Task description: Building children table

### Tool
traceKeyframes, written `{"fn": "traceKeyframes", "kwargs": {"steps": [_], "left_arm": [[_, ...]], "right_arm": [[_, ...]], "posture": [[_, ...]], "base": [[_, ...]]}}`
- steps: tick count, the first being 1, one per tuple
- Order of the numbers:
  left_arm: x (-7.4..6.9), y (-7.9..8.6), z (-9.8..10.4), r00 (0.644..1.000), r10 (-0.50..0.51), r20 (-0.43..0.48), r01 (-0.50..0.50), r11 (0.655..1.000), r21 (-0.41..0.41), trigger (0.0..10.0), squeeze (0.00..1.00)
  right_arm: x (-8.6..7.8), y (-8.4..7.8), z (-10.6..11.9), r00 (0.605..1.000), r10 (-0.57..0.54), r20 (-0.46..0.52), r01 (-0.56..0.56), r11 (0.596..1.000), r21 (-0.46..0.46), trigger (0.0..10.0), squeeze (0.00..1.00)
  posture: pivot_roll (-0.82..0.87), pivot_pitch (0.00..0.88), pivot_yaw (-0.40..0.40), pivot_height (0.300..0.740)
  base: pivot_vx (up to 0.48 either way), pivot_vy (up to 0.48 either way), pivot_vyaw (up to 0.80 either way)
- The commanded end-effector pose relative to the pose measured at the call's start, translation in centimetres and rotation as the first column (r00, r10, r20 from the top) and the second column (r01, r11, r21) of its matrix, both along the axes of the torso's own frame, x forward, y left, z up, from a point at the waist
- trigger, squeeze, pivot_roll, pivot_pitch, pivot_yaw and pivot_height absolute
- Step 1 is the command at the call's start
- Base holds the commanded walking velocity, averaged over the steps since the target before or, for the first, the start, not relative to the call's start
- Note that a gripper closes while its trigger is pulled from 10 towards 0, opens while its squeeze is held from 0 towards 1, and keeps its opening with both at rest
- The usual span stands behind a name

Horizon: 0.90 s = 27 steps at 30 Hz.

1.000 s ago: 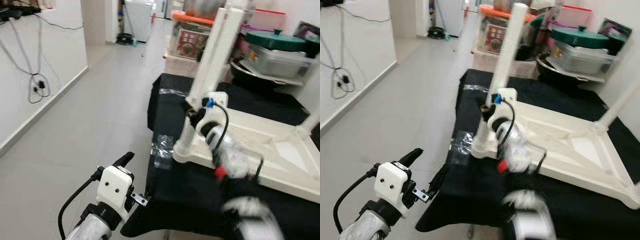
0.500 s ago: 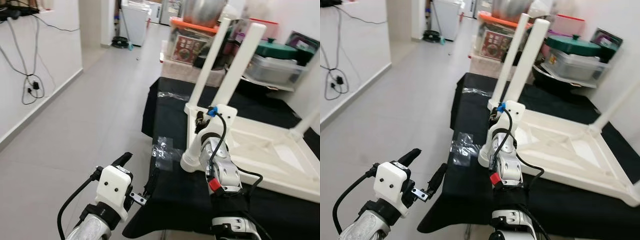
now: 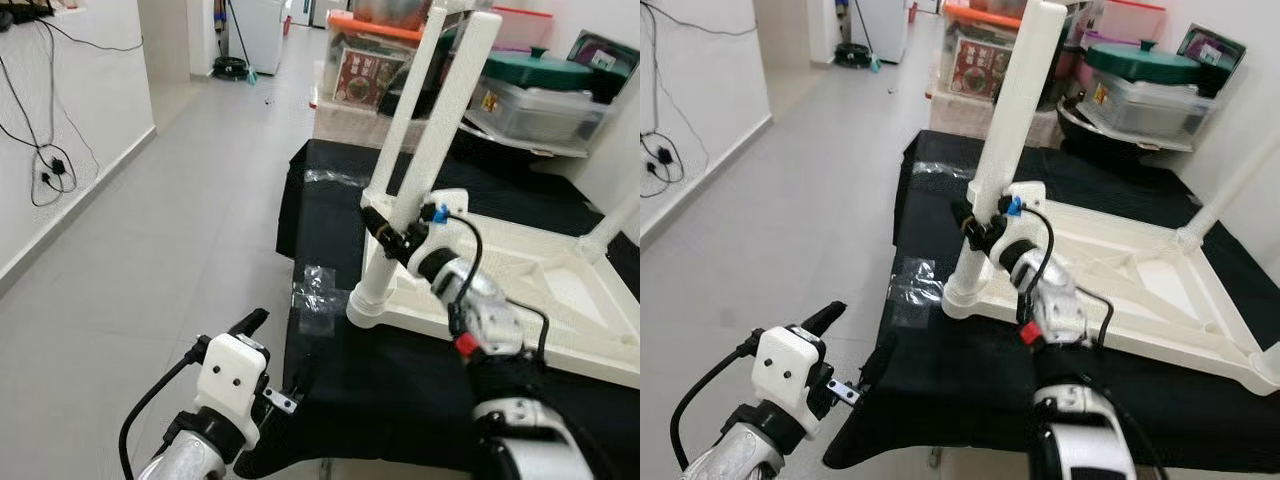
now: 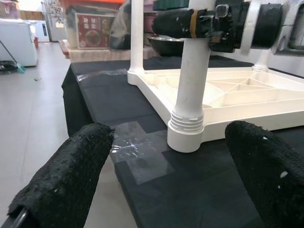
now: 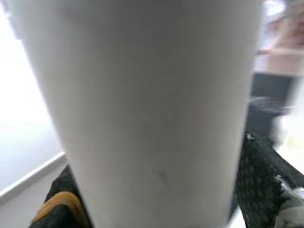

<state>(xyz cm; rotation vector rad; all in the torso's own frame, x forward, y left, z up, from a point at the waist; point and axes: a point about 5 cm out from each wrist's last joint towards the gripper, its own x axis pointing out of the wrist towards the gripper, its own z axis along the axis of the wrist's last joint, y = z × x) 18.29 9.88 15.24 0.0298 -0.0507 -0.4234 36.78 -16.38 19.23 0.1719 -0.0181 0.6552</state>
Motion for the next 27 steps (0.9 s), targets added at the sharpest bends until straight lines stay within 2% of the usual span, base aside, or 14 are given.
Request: {"fn": "traceKeyframes", "kwargs": {"steps": [1, 2, 4, 6, 7, 9, 13, 14, 15, 20, 23, 24, 26, 27], "left_arm": [[-0.2, -0.1, 0.1, 1.000, 0.002, -0.001, -0.002, 1.000, 0.008, 10.0, 0.00], [-0.2, -0.1, 0.1, 1.000, 0.002, -0.002, -0.002, 1.000, 0.008, 10.0, 0.00], [-0.2, -0.1, 0.1, 1.000, 0.001, -0.003, -0.001, 1.000, 0.009, 10.0, 0.00], [-0.3, -0.1, 0.1, 1.000, 0.001, -0.005, -0.001, 1.000, 0.009, 10.0, 0.00], [-0.3, -0.1, 0.1, 1.000, 0.001, -0.005, -0.001, 1.000, 0.009, 10.0, 0.00], [-0.3, -0.1, 0.1, 1.000, 0.001, -0.004, -0.001, 1.000, 0.009, 10.0, 0.00], [-0.4, -0.1, 0.2, 1.000, 0.005, -0.003, -0.005, 1.000, 0.007, 10.0, 0.00], [-0.4, -0.1, 0.3, 1.000, 0.006, -0.003, -0.006, 1.000, 0.008, 10.0, 0.00], [-0.4, -0.1, 0.3, 1.000, 0.007, -0.003, -0.006, 1.000, 0.008, 10.0, 0.00], [-0.4, 0.0, 0.3, 1.000, 0.007, -0.003, -0.007, 1.000, 0.011, 10.0, 0.00], [-0.4, -0.1, 0.2, 1.000, 0.006, -0.006, -0.006, 1.000, 0.010, 10.0, 0.00], [-0.4, -0.1, 0.2, 1.000, 0.006, -0.006, -0.006, 1.000, 0.010, 10.0, 0.00], [-0.3, -0.1, 0.2, 1.000, 0.006, -0.007, -0.006, 1.000, 0.010, 10.0, 0.00], [-0.3, -0.1, 0.2, 1.000, 0.006, -0.007, -0.006, 1.000, 0.010, 10.0, 0.00]], "right_arm": [[-0.1, 0.5, 0.1, 0.994, 0.112, -0.015, -0.113, 0.994, -0.005, 10.0, 0.00], [-0.2, 0.7, -0.1, 0.979, 0.201, -0.027, -0.202, 0.978, -0.041, 10.0, 0.00], [-0.3, 0.9, -0.3, 0.960, 0.276, -0.041, -0.278, 0.958, -0.066, 10.0, 0.00], [-0.7, 1.5, -0.7, 0.891, 0.447, -0.078, -0.454, 0.883, -0.124, 10.0, 0.00], [-0.7, 1.5, -0.7, 0.891, 0.447, -0.078, -0.454, 0.883, -0.124, 10.0, 0.00], [-0.7, 2.0, -1.0, 0.854, 0.511, -0.102, -0.521, 0.842, -0.143, 10.0, 0.00], [0.0, 2.8, -1.1, 0.872, 0.480, -0.092, -0.489, 0.862, -0.132, 10.0, 0.00], [0.2, 2.9, -1.3, 0.889, 0.449, -0.091, -0.457, 0.879, -0.137, 4.6, 0.00], [0.4, 2.9, -1.5, 0.901, 0.423, -0.096, -0.433, 0.892, -0.128, 0.0, 0.00], [0.7, 2.8, -2.1, 0.940, 0.329, -0.094, -0.339, 0.933, -0.122, 0.0, 0.00], [1.2, 2.1, -3.0, 0.987, 0.130, -0.094, -0.144, 0.976, -0.165, 0.0, 0.00], [1.2, 2.1, -3.0, 0.987, 0.130, -0.094, -0.144, 0.976, -0.165, 0.0, 0.00], [1.5, 1.3, -3.5, 0.996, -0.028, -0.088, 0.011, 0.982, -0.186, 0.0, 0.00], [1.5, 1.3, -3.5, 0.996, -0.028, -0.088, 0.011, 0.982, -0.186, 0.0, 0.00]], "posture": [[0.16, 0.024, -0.152, 0.740], [0.16, 0.027, -0.154, 0.740], [0.16, 0.027, -0.154, 0.740], [0.17, 0.029, -0.158, 0.740], [0.17, 0.029, -0.158, 0.740], [0.18, 0.034, -0.159, 0.740], [0.19, 0.037, -0.165, 0.740], [0.19, 0.038, -0.164, 0.740], [0.19, 0.038, -0.164, 0.740], [0.18, 0.043, -0.160, 0.740], [0.18, 0.045, -0.156, 0.740], [0.18, 0.045, -0.156, 0.740], [0.17, 0.044, -0.158, 0.740], [0.17, 0.044, -0.158, 0.740]], "base": [[0.000, 0.000, 0.00], [0.000, 0.000, 0.00], [0.000, 0.000, 0.00], [0.000, 0.000, 0.00], [0.000, 0.000, 0.00], [0.000, 0.000, 0.00], [0.000, 0.000, 0.00], [0.000, 0.000, 0.00], [0.000, 0.000, 0.00], [0.000, 0.000, 0.00], [0.000, 0.000, 0.00], [0.000, 0.000, 0.00], [0.000, 0.000, 0.00], [0.000, 0.000, 0.00]]}}
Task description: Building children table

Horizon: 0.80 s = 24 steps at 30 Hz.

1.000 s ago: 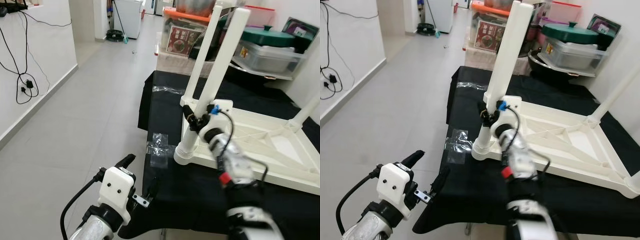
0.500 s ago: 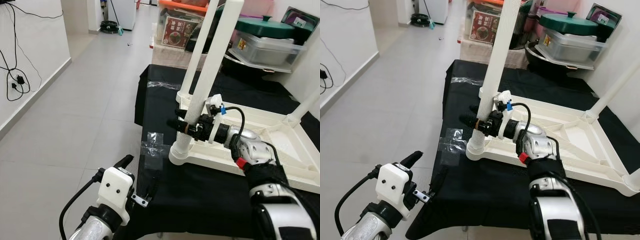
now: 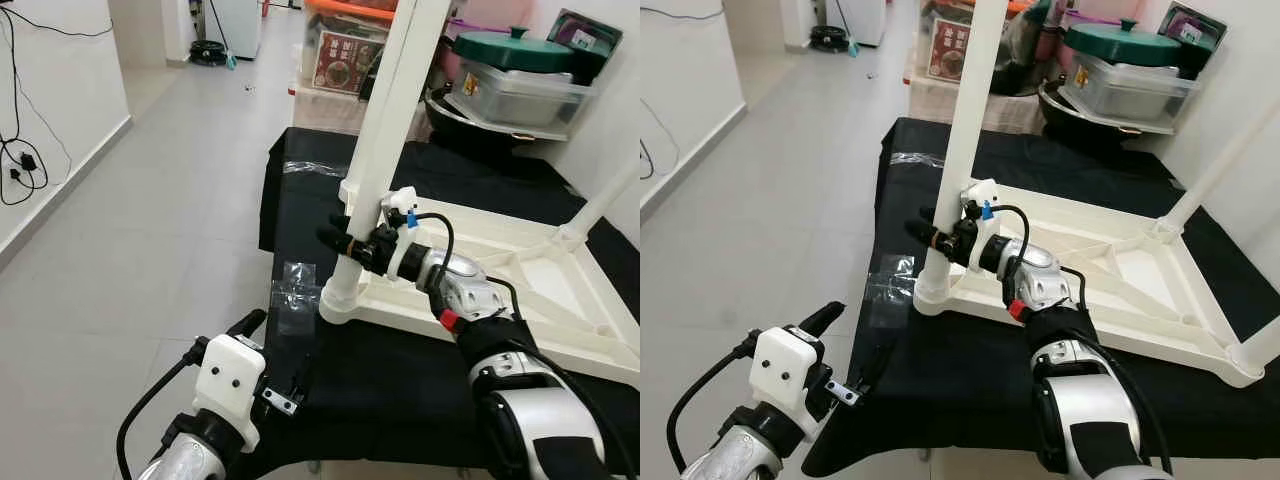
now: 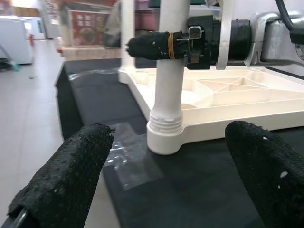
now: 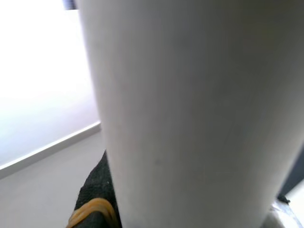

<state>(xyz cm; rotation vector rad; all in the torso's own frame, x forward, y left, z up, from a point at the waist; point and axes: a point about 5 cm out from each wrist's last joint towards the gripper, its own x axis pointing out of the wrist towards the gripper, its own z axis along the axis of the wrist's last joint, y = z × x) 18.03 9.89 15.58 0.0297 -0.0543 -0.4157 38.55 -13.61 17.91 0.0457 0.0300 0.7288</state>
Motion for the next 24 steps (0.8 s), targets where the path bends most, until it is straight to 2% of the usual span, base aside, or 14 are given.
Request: {"fn": "traceKeyframes", "kwargs": {"steps": [1, 3, 4, 6, 8, 9, 11, 16, 17, 19, 20, 22, 23, 24], "left_arm": [[-0.1, -0.1, -0.2, 1.000, -0.002, -0.010, 0.002, 1.000, 0.011, 10.0, 0.00], [0.0, 0.0, -0.2, 1.000, -0.001, -0.011, 0.001, 1.000, 0.012, 10.0, 0.00], [0.0, 0.1, -0.1, 1.000, -0.001, -0.011, 0.001, 1.000, 0.013, 10.0, 0.00], [0.0, 0.1, -0.1, 1.000, -0.001, -0.011, 0.001, 1.000, 0.013, 10.0, 0.00], [0.1, 0.1, -0.1, 1.000, -0.002, -0.012, 0.002, 1.000, 0.014, 10.0, 0.00], [0.1, 0.0, -0.2, 1.000, -0.004, -0.012, 0.004, 1.000, 0.014, 10.0, 0.00], [0.0, -0.1, -0.2, 1.000, -0.006, -0.013, 0.006, 1.000, 0.012, 10.0, 0.00], [-0.1, -0.1, -0.2, 1.000, -0.006, -0.016, 0.006, 1.000, 0.011, 10.0, 0.00], [-0.1, 0.0, -0.2, 1.000, -0.004, -0.017, 0.005, 1.000, 0.011, 10.0, 0.00], [-0.1, 0.0, -0.2, 1.000, -0.004, -0.017, 0.005, 1.000, 0.011, 10.0, 0.00], [-0.1, 0.0, -0.2, 1.000, -0.002, -0.018, 0.002, 1.000, 0.012, 10.0, 0.00], [-0.2, 0.0, -0.3, 1.000, 0.000, -0.022, 0.000, 1.000, 0.014, 10.0, 0.00], [-0.2, 0.0, -0.3, 1.000, 0.000, -0.022, 0.000, 1.000, 0.014, 10.0, 0.00], [-0.1, 0.0, -0.4, 1.000, 0.000, -0.023, 0.000, 1.000, 0.014, 10.0, 0.00]], "right_arm": [[-0.1, -2.0, -2.4, 0.978, -0.193, -0.082, 0.187, 0.980, -0.072, 0.0, 0.00], [0.1, -3.0, -2.8, 0.899, -0.428, -0.092, 0.424, 0.904, -0.064, 0.0, 0.00], [-0.2, -3.9, -3.4, 0.795, -0.597, -0.104, 0.591, 0.802, -0.085, 0.0, 0.00], [-0.2, -3.9, -3.4, 0.795, -0.597, -0.104, 0.591, 0.802, -0.085, 0.0, 0.00], [-1.2, -4.6, -4.3, 0.581, -0.801, -0.147, 0.797, 0.596, -0.097, 0.0, 0.00], [-1.9, -4.4, -4.7, 0.498, -0.850, -0.175, 0.850, 0.518, -0.100, 0.0, 0.00], [-2.4, -3.4, -4.9, 0.441, -0.872, -0.210, 0.879, 0.467, -0.093, 0.0, 0.00], [-2.1, -0.8, -4.1, 0.464, -0.860, -0.214, 0.874, 0.484, -0.051, 0.0, 0.00], [-1.9, -0.1, -4.0, 0.483, -0.843, -0.236, 0.863, 0.504, -0.037, 6.2, 0.00], [-1.9, -0.1, -4.0, 0.483, -0.843, -0.236, 0.863, 0.504, -0.037, 6.2, 0.00], [-1.7, 0.7, -3.6, 0.533, -0.813, -0.234, 0.837, 0.547, 0.006, 10.0, 1.00], [-1.4, 1.9, -2.9, 0.635, -0.741, -0.219, 0.769, 0.634, 0.081, 10.0, 1.00], [-1.4, 1.9, -2.9, 0.635, -0.741, -0.219, 0.769, 0.634, 0.081, 10.0, 1.00], [-1.5, 2.0, -2.4, 0.682, -0.711, -0.170, 0.730, 0.677, 0.093, 10.0, 1.00]], "posture": [[0.17, 0.044, -0.159, 0.740], [0.17, 0.046, -0.151, 0.740], [0.16, 0.048, -0.148, 0.740], [0.16, 0.048, -0.148, 0.740], [0.16, 0.048, -0.146, 0.740], [0.16, 0.049, -0.149, 0.740], [0.16, 0.051, -0.149, 0.740], [0.17, 0.054, -0.154, 0.740], [0.16, 0.055, -0.155, 0.740], [0.16, 0.055, -0.155, 0.740], [0.16, 0.056, -0.156, 0.740], [0.16, 0.055, -0.153, 0.740], [0.16, 0.055, -0.153, 0.740], [0.16, 0.056, -0.153, 0.740]], "base": [[0.000, 0.000, 0.00], [0.000, 0.000, 0.00], [0.000, 0.000, 0.00], [0.000, 0.000, 0.00], [0.000, 0.000, 0.00], [0.000, 0.000, 0.00], [0.000, 0.000, 0.00], [0.000, 0.000, 0.00], [0.000, 0.000, 0.00], [0.000, 0.000, 0.00], [0.000, 0.000, 0.00], [0.000, 0.000, 0.00], [0.000, 0.000, 0.00], [0.000, 0.000, 0.00]]}}
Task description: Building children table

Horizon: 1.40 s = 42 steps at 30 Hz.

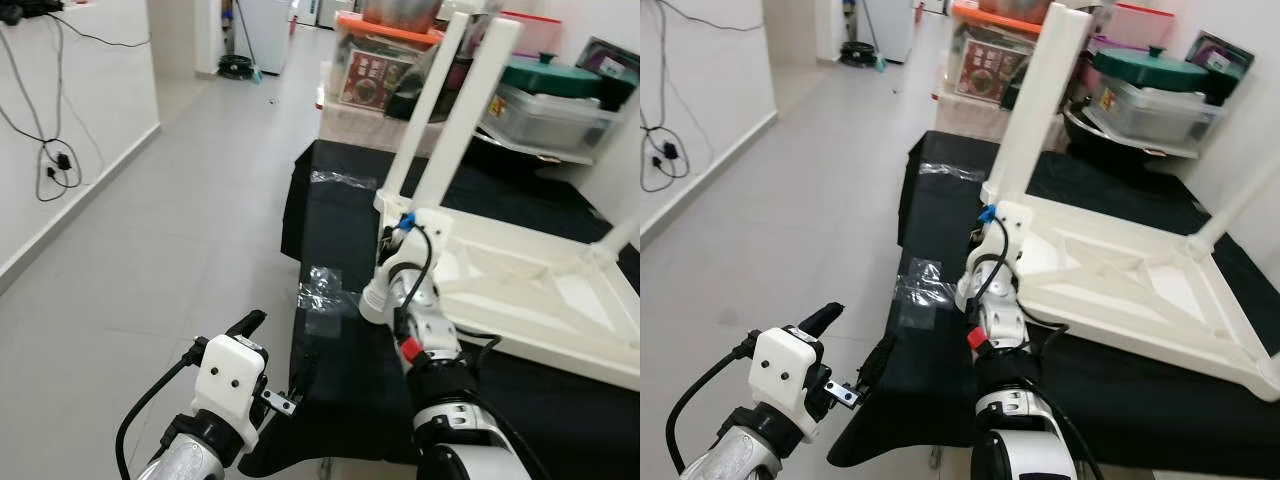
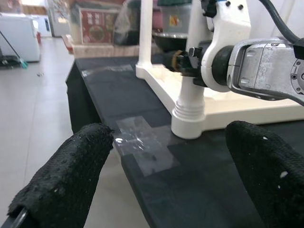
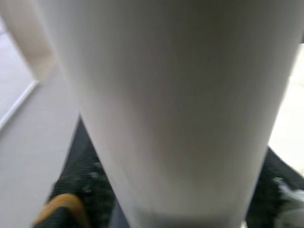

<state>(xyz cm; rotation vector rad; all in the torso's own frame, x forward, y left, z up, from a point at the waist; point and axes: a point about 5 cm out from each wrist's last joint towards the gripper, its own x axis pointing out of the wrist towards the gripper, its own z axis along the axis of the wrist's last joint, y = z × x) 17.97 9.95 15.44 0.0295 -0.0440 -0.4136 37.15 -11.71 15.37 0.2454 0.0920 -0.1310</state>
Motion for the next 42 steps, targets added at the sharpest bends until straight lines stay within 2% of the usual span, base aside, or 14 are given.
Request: {"fn": "traceKeyframes", "kwargs": {"steps": [1, 8, 15, 16, 19, 24, 25, 27, 33, 34, 35, 36, 37, 42], "left_arm": [[-0.1, -0.1, -0.3, 1.000, -0.002, -0.014, 0.003, 1.000, 0.012, 10.0, 0.00], [0.0, -0.1, -0.3, 1.000, -0.002, -0.015, 0.002, 1.000, 0.011, 10.0, 0.00], [0.0, -0.2, -0.3, 1.000, -0.006, -0.012, 0.007, 1.000, 0.010, 10.0, 0.00], [0.0, -0.2, -0.3, 1.000, -0.006, -0.012, 0.007, 1.000, 0.010, 10.0, 0.00], [0.0, -0.2, -0.2, 1.000, -0.005, -0.009, 0.006, 1.000, 0.010, 10.0, 0.00], [0.0, -0.1, -0.2, 1.000, -0.002, -0.009, 0.002, 1.000, 0.011, 10.0, 0.00], [0.0, -0.1, -0.2, 1.000, -0.002, -0.009, 0.002, 1.000, 0.011, 10.0, 0.00], [-0.1, 0.0, -0.2, 1.000, 0.004, -0.009, -0.004, 1.000, 0.016, 10.0, 0.00], [0.0, 0.1, -0.2, 1.000, 0.007, -0.007, -0.007, 1.000, 0.018, 10.0, 0.00], [-0.1, 0.0, -0.2, 1.000, 0.003, -0.008, -0.003, 1.000, 0.020, 10.0, 0.00], [-0.1, 0.0, -0.2, 1.000, 0.003, -0.008, -0.003, 1.000, 0.020, 10.0, 0.00], [-0.1, -0.1, -0.3, 1.000, 0.001, -0.009, -0.001, 1.000, 0.020, 10.0, 0.00], [-0.1, -0.1, -0.3, 1.000, 0.000, -0.009, 0.001, 1.000, 0.019, 10.0, 0.00], [0.0, 0.0, -0.3, 1.000, 0.001, -0.010, 0.000, 1.000, 0.017, 10.0, 0.00]], "right_arm": [[-0.1, 0.1, 0.4, 0.991, 0.119, 0.064, -0.120, 0.993, 0.010, 10.0, 0.00], [0.0, -2.2, 1.3, 0.904, 0.399, 0.152, -0.395, 0.917, -0.055, 10.0, 0.00], [-0.3, -3.9, 3.2, 0.535, 0.827, 0.174, -0.840, 0.542, 0.007, 10.0, 0.00], [-0.3, -3.9, 3.2, 0.535, 0.827, 0.174, -0.840, 0.542, 0.007, 10.0, 0.00], [-1.2, -3.0, 3.1, 0.308, 0.941, 0.138, -0.949, 0.315, -0.031, 10.0, 0.00], [-1.1, -1.7, 2.2, 0.211, 0.975, 0.075, -0.974, 0.216, -0.066, 10.0, 0.00], [-1.1, -1.7, 2.2, 0.211, 0.975, 0.075, -0.974, 0.216, -0.066, 10.0, 0.00], [-0.8, -1.1, 1.5, 0.236, 0.971, 0.041, -0.968, 0.238, -0.080, 0.0, 0.00], [-0.2, -1.3, 1.6, 0.345, 0.936, 0.069, -0.931, 0.351, -0.101, 0.0, 0.00], [0.4, -1.9, 1.7, 0.470, 0.881, 0.060, -0.871, 0.474, -0.132, 0.0, 0.00], [0.4, -1.9, 1.7, 0.470, 0.881, 0.060, -0.871, 0.474, -0.132, 0.0, 0.00], [0.8, -2.4, 1.8, 0.551, 0.833, 0.055, -0.819, 0.552, -0.154, 0.0, 0.00], [1.4, -3.8, 1.8, 0.720, 0.691, 0.055, -0.676, 0.718, -0.165, 0.0, 0.00], [1.7, -5.8, 1.6, 0.896, 0.440, 0.057, -0.431, 0.894, -0.120, 0.0, 0.00]], "posture": [[0.16, 0.054, -0.154, 0.740], [0.15, 0.052, -0.152, 0.740], [0.16, 0.050, -0.155, 0.740], [0.16, 0.050, -0.155, 0.740], [0.17, 0.050, -0.158, 0.740], [0.19, 0.045, -0.166, 0.740], [0.19, 0.045, -0.166, 0.740], [0.20, 0.043, -0.166, 0.740], [0.19, 0.036, -0.161, 0.740], [0.19, 0.032, -0.175, 0.740], [0.19, 0.032, -0.175, 0.740], [0.19, 0.032, -0.175, 0.740], [0.19, 0.031, -0.174, 0.740], [0.18, 0.032, -0.161, 0.740]], "base": [[0.000, 0.000, 0.00], [0.000, 0.000, 0.00], [0.000, 0.000, 0.00], [0.000, 0.000, 0.00], [0.000, 0.000, 0.00], [0.000, 0.000, 0.00], [0.000, 0.000, 0.00], [0.000, 0.000, 0.00], [0.000, 0.000, 0.00], [0.000, 0.000, 0.00], [0.000, 0.000, 0.00], [0.000, 0.000, 0.00], [0.000, 0.000, 0.00], [0.000, 0.000, 0.00]]}}
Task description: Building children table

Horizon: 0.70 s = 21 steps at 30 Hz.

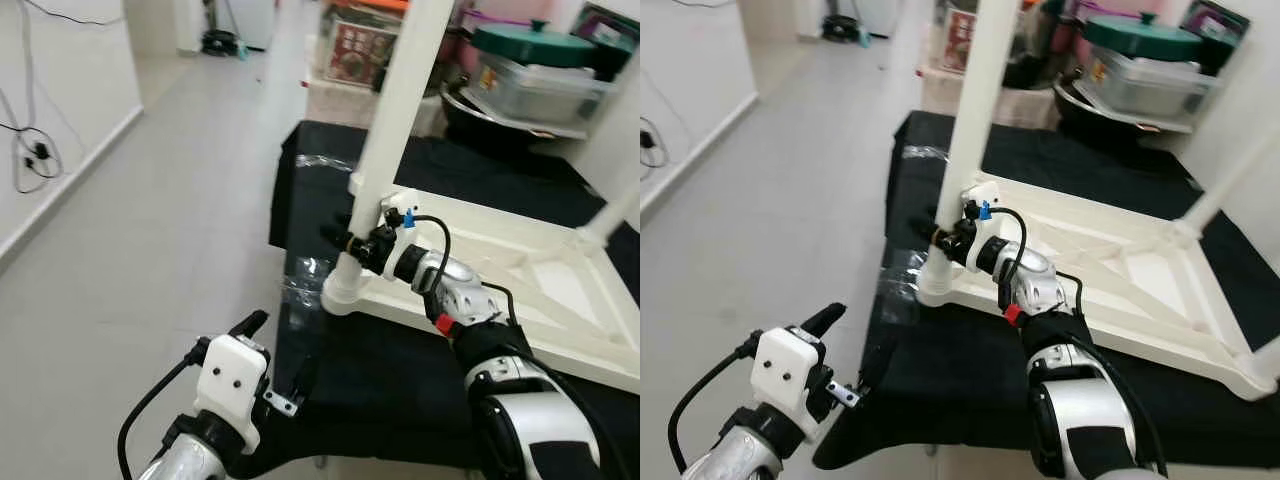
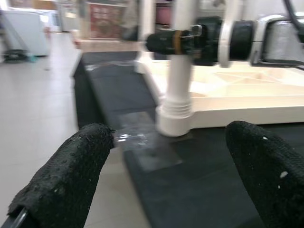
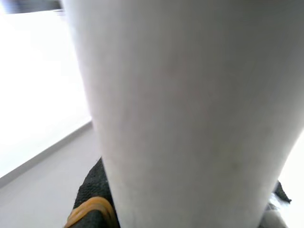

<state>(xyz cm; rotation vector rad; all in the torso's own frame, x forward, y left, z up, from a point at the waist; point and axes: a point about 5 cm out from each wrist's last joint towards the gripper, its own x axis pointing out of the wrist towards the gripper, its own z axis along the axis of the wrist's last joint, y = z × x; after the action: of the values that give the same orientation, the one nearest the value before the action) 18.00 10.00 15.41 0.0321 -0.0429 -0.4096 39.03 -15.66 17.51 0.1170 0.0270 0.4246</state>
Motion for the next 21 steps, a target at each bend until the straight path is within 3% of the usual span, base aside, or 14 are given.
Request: {"fn": "traceKeyframes", "kwargs": {"steps": [1, 2, 3, 4, 5, 7, 10, 12, 13, 15, 16, 19, 20, 21], "left_arm": [[0.0, 0.0, -0.3, 1.000, -0.004, -0.010, 0.004, 1.000, 0.013, 10.0, 0.00], [0.0, 0.2, -0.4, 1.000, 0.002, -0.016, -0.001, 1.000, 0.016, 10.0, 0.00], [0.0, 0.2, -0.4, 1.000, 0.002, -0.016, -0.001, 1.000, 0.016, 10.0, 0.00], [0.1, 0.4, -0.5, 1.000, 0.003, -0.018, -0.003, 1.000, 0.022, 10.0, 0.00], [0.1, 0.4, -0.5, 1.000, 0.003, -0.018, -0.003, 1.000, 0.022, 10.0, 0.00], [0.2, 0.6, -0.5, 1.000, 0.008, -0.019, -0.008, 1.000, 0.027, 10.0, 0.00], [0.2, 0.5, -0.5, 1.000, 0.007, -0.014, -0.006, 0.999, 0.031, 10.0, 0.00], [0.2, 0.5, -0.5, 1.000, 0.006, -0.015, -0.006, 1.000, 0.028, 10.0, 0.00], [0.2, 0.4, -0.5, 1.000, 0.005, -0.015, -0.005, 1.000, 0.027, 10.0, 0.00], [0.2, 0.4, -0.5, 1.000, 0.004, -0.016, -0.004, 1.000, 0.025, 10.0, 0.00], [0.2, 0.4, -0.5, 1.000, 0.004, -0.017, -0.003, 1.000, 0.024, 10.0, 0.00], [0.2, 0.3, -0.6, 1.000, 0.001, -0.018, -0.001, 1.000, 0.022, 10.0, 0.00], [0.3, 0.2, -0.6, 1.000, -0.001, -0.018, 0.001, 1.000, 0.021, 10.0, 0.00], [0.3, 0.2, -0.6, 1.000, -0.001, -0.018, 0.001, 1.000, 0.021, 10.0, 0.00]], "right_arm": [[-0.4, -2.8, -1.1, 0.963, -0.262, -0.069, 0.265, 0.964, 0.028, 0.0, 0.00], [-1.3, -2.9, -2.1, 0.888, -0.449, -0.104, 0.452, 0.892, 0.007, 0.0, 0.00], [-1.3, -2.9, -2.1, 0.888, -0.449, -0.104, 0.452, 0.892, 0.007, 0.0, 0.00], [-2.4, -3.0, -2.9, 0.798, -0.587, -0.135, 0.591, 0.806, -0.010, 0.0, 0.00], [-2.4, -3.0, -2.9, 0.798, -0.587, -0.135, 0.591, 0.806, -0.010, 0.0, 0.00], [-4.0, -1.6, -3.9, 0.676, -0.713, -0.187, 0.724, 0.690, -0.015, 0.0, 0.00], [-4.0, 0.4, -4.0, 0.645, -0.730, -0.225, 0.751, 0.660, 0.013, 0.0, 0.00], [-3.7, 1.2, -3.9, 0.673, -0.699, -0.242, 0.726, 0.686, 0.037, 1.6, 0.00], [-3.4, 2.0, -3.6, 0.719, -0.654, -0.236, 0.683, 0.727, 0.067, 10.0, 0.00], [-3.2, 2.5, -3.4, 0.750, -0.621, -0.230, 0.651, 0.754, 0.087, 10.0, 0.00], [-3.2, 3.1, -2.9, 0.795, -0.568, -0.211, 0.598, 0.792, 0.123, 10.0, 1.00], [-3.2, 3.3, -2.2, 0.842, -0.507, -0.184, 0.535, 0.827, 0.173, 10.0, 1.00], [-2.9, 3.0, -2.0, 0.875, -0.434, -0.214, 0.477, 0.848, 0.230, 10.0, 0.83], [-2.9, 3.0, -2.0, 0.875, -0.434, -0.214, 0.477, 0.848, 0.230, 10.0, 0.83]], "posture": [[0.17, 0.032, -0.155, 0.740], [0.16, 0.032, -0.141, 0.740], [0.16, 0.032, -0.141, 0.740], [0.16, 0.035, -0.143, 0.740], [0.16, 0.035, -0.143, 0.740], [0.17, 0.039, -0.149, 0.740], [0.17, 0.038, -0.151, 0.740], [0.17, 0.041, -0.152, 0.740], [0.17, 0.039, -0.150, 0.740], [0.17, 0.039, -0.150, 0.740], [0.16, 0.037, -0.150, 0.740], [0.16, 0.029, -0.149, 0.740], [0.16, 0.028, -0.147, 0.740], [0.16, 0.028, -0.147, 0.740]], "base": [[0.000, 0.000, 0.00], [0.000, 0.000, 0.00], [0.000, 0.000, 0.00], [0.000, 0.000, 0.00], [0.000, 0.000, 0.00], [0.000, 0.000, 0.00], [0.000, 0.000, 0.00], [0.000, 0.000, 0.00], [0.000, 0.000, 0.00], [0.000, 0.000, 0.00], [0.000, 0.000, 0.00], [0.000, 0.000, 0.00], [0.000, 0.000, 0.00], [0.000, 0.000, 0.00]]}}
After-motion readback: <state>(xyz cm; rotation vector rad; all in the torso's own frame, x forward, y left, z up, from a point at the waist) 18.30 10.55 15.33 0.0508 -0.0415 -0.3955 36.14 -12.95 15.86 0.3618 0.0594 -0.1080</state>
